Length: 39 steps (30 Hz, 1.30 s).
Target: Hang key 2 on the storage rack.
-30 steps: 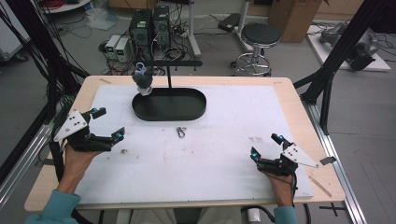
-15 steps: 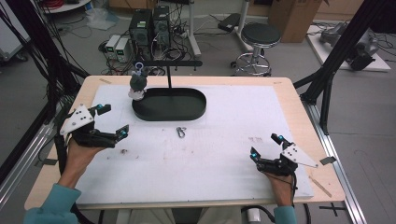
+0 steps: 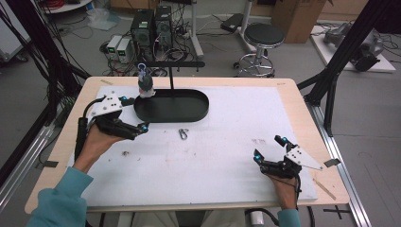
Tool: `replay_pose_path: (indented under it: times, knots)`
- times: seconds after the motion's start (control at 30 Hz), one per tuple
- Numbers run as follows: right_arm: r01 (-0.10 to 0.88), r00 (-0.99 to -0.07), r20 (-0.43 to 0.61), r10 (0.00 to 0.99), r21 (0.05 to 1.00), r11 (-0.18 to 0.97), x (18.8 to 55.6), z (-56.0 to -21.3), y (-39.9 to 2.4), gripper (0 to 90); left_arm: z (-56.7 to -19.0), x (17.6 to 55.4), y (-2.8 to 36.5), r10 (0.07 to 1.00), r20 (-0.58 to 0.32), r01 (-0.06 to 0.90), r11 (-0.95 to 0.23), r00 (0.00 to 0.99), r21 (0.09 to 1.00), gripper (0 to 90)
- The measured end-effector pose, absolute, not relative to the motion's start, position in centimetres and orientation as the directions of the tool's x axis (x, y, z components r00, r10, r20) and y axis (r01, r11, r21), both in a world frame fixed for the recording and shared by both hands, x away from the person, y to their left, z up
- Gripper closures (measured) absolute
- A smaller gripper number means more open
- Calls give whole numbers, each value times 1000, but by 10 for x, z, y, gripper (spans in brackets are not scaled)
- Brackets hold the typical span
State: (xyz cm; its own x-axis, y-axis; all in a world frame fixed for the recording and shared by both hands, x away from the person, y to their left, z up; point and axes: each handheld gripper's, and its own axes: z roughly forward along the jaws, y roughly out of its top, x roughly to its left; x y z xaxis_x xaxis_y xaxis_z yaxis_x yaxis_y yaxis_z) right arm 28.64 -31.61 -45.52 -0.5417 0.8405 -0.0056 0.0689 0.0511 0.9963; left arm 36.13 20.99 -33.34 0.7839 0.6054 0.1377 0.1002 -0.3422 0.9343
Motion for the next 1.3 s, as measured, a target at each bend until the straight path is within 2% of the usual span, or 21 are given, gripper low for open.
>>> replay_pose_path:
  times: [0.53,1.3]
  knots:
    - [72,-543,2,840,996,45,286,-455,-316,18,-325,386,168,515,166,104,-455,841,884,17]
    - [70,-543,1,840,997,44,287,-455,-316,19,-343,420,113,433,211,111,-608,876,786,17]
